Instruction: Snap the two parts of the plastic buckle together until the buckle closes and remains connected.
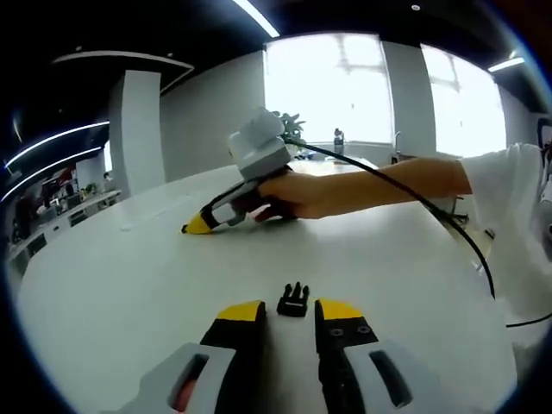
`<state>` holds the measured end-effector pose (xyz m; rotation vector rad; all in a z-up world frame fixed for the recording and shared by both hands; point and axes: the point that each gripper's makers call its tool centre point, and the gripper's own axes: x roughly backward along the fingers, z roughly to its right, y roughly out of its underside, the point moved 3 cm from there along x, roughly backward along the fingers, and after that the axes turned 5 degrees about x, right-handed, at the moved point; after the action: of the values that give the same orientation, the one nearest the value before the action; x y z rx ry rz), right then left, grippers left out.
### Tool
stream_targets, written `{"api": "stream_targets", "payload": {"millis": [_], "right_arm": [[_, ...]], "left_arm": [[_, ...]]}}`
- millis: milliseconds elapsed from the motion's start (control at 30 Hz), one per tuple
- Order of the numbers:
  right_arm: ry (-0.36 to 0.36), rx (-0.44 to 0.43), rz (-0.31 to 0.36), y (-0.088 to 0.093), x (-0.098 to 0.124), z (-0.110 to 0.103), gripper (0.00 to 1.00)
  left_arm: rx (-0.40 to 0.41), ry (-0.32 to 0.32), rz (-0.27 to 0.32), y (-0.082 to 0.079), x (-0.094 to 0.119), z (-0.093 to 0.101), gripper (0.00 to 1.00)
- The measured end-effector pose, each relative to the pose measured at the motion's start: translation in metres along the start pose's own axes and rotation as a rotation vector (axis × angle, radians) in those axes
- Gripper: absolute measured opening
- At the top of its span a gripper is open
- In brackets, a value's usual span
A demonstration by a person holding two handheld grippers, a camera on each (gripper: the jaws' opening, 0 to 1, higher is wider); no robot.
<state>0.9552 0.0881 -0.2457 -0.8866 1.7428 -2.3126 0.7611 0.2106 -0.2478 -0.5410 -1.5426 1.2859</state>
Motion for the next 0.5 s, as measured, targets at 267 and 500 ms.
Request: {"api": "stream_targets", "payload": {"millis": [267, 500], "right_arm": [[-0.033, -0.021, -0.003, -0.0021, -0.0031, 0.0084, 0.14], [-0.105, -0.021, 0.01, -0.0017, 0.0054, 0.0059, 0.14]], "left_arm": [[0.007, 0.001, 0.002, 0.0, 0.0, 0.0004, 0.22], [0.016, 0.001, 0.004, 0.0001, -0.0002, 0.0002, 0.22]]}}
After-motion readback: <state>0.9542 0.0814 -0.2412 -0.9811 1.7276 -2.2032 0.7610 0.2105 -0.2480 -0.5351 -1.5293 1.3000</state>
